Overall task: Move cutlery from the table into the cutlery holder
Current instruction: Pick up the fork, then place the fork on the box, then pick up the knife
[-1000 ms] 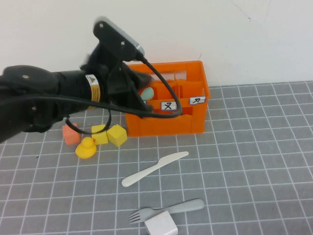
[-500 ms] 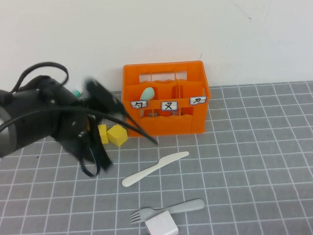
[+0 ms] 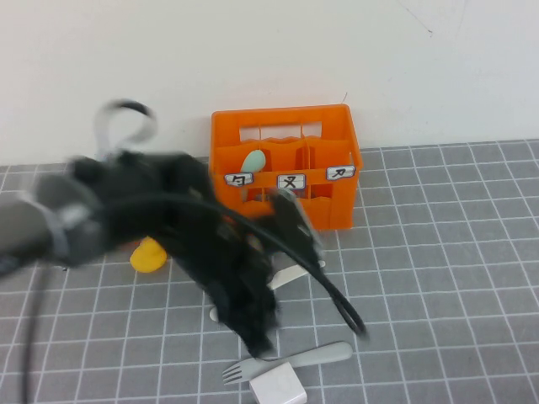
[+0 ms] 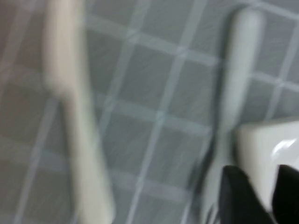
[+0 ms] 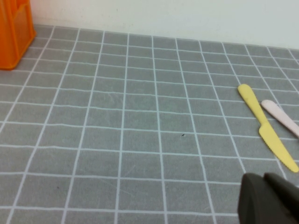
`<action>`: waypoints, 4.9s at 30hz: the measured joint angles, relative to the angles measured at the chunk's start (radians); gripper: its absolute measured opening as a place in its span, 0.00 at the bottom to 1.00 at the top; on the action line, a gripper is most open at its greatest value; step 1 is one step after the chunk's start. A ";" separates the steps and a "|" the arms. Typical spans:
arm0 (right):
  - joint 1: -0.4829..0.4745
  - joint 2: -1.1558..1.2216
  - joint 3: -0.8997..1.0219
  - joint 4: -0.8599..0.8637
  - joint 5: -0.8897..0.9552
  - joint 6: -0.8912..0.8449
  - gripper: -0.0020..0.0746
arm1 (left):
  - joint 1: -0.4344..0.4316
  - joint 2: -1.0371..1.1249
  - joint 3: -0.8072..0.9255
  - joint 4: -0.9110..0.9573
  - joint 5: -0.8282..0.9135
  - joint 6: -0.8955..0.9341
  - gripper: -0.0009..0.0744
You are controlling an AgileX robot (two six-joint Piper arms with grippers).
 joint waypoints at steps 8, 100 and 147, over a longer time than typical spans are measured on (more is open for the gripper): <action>0.000 0.000 0.000 0.000 0.000 0.000 0.02 | -0.184 0.139 -0.009 0.044 -0.144 -0.003 0.55; 0.000 0.000 0.000 0.000 0.000 0.000 0.02 | -0.046 0.137 0.071 0.050 -1.715 -0.876 0.23; 0.000 0.000 0.000 0.000 0.000 0.000 0.02 | 0.117 -0.528 0.159 -0.011 -0.811 -0.479 0.01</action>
